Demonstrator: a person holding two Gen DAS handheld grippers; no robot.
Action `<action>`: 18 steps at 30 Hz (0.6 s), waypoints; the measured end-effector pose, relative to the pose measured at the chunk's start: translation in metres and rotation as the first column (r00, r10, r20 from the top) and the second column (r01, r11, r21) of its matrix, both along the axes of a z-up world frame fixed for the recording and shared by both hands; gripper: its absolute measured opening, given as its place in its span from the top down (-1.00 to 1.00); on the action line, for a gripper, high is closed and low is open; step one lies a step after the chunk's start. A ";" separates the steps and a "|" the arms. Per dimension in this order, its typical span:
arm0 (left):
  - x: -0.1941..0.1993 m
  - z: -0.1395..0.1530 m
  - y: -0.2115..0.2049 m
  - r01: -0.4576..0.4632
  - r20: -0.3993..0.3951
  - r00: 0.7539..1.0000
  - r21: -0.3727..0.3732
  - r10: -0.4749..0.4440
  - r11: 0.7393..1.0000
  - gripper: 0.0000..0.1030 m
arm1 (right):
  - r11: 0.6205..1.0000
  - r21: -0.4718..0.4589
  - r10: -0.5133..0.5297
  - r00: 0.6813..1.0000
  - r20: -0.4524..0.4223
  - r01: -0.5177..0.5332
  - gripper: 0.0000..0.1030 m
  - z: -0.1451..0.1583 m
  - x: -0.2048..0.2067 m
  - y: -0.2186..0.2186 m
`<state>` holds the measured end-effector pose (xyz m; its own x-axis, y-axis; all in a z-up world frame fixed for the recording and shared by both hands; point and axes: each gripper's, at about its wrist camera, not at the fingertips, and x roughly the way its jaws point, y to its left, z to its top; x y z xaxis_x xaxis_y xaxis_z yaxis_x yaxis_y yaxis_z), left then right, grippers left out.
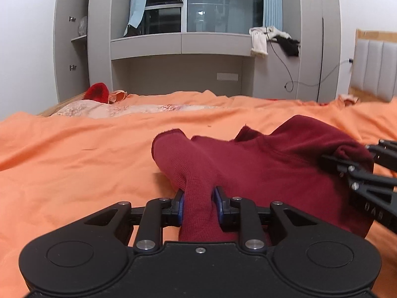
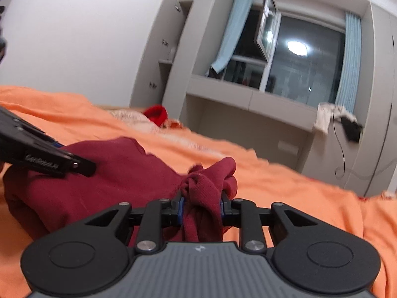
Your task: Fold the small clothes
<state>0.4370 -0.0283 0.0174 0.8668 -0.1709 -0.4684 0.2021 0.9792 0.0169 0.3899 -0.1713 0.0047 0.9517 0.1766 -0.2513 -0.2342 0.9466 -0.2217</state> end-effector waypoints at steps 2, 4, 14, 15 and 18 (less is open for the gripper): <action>-0.001 0.000 0.001 -0.002 -0.002 1.000 0.002 0.002 1.000 0.45 | 0.999 0.034 -0.013 0.999 -0.033 0.014 0.45 -0.001 0.004 -0.007; -0.003 -0.002 0.002 -0.012 -0.008 1.000 0.002 0.012 1.000 0.42 | 0.998 0.058 -0.017 0.998 -0.059 0.020 0.39 0.000 0.007 -0.013; 0.003 0.000 0.002 -0.051 -0.034 0.998 -0.012 0.050 0.999 0.24 | 0.997 0.069 -0.037 0.995 -0.088 0.043 0.15 0.002 0.005 -0.018; 0.004 0.000 0.002 -0.054 -0.036 0.998 -0.013 0.054 0.998 0.20 | 0.997 0.070 -0.038 0.995 -0.088 0.045 0.13 0.002 0.004 -0.018; 0.003 -0.001 0.002 -0.066 -0.038 0.997 -0.012 0.066 0.998 0.08 | 0.996 0.074 -0.042 0.995 -0.093 0.049 0.07 0.003 0.004 -0.019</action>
<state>0.4403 -0.0267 0.0167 0.8584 -0.1201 -0.4987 0.1372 0.9905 -0.0024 0.3944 -0.1904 0.0076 0.9329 0.1555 -0.3247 -0.2065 0.9700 -0.1286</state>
